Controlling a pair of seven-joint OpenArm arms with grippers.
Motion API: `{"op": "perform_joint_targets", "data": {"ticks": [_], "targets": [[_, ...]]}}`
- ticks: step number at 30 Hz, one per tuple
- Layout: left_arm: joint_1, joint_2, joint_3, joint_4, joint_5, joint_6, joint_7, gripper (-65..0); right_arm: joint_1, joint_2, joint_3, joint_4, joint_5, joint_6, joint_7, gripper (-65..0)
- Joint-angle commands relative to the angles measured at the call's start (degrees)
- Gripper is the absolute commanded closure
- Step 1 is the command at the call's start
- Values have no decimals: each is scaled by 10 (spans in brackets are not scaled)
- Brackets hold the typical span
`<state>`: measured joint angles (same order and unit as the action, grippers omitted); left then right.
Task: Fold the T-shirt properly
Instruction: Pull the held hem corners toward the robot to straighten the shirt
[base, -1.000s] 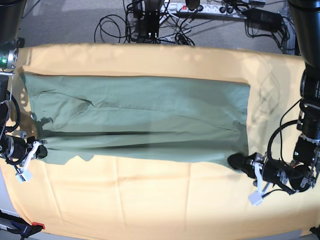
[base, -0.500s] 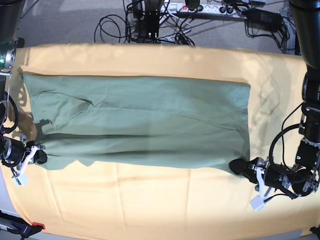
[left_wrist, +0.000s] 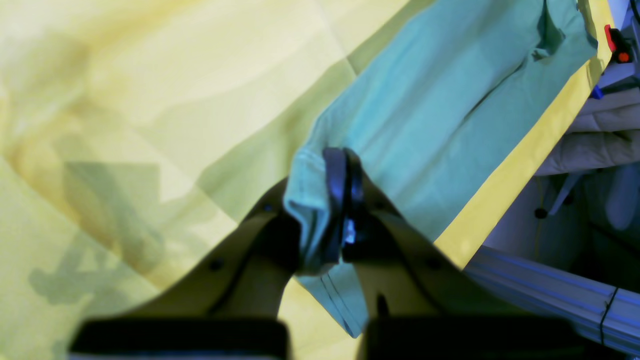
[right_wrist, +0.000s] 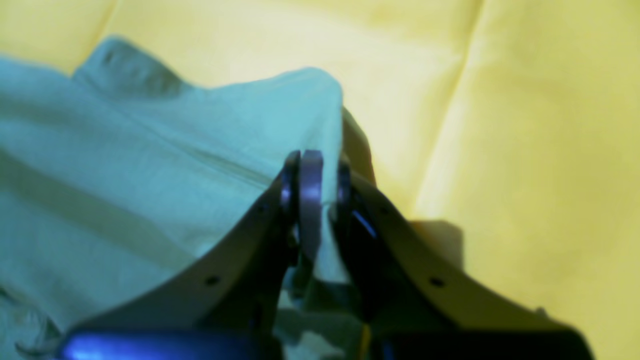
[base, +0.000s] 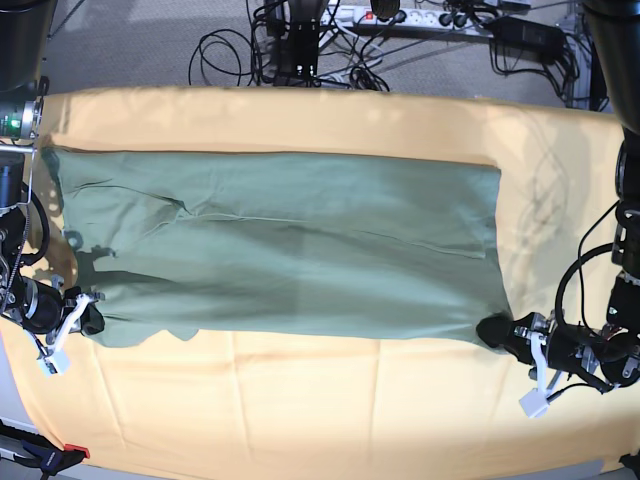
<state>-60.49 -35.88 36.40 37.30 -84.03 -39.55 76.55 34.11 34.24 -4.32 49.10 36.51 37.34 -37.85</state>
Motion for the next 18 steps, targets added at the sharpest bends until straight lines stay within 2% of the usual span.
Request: {"op": "perform_joint_targets", "data": {"ticks": [1, 5, 10, 14, 18], "targets": [[-24, -4, -5, 6, -10, -4, -2, 0, 19, 10, 5, 9, -7, -10, 18, 0], [-22, -1, -5, 6, -10, -4, -2, 0, 19, -8, 5, 9, -43, -15, 34, 0], [-22, 12, -5, 6, -10, -4, -20, 0, 21, -7, 6, 9, -52, -15, 62, 0], [-21, 32, -5, 6, -10, -4, -19, 0, 26, -7, 6, 9, -52, 14, 49, 0], [-21, 45, -5, 6, -10, -4, -19, 0, 27, -5, 6, 9, -53, -7, 40, 0]]}}
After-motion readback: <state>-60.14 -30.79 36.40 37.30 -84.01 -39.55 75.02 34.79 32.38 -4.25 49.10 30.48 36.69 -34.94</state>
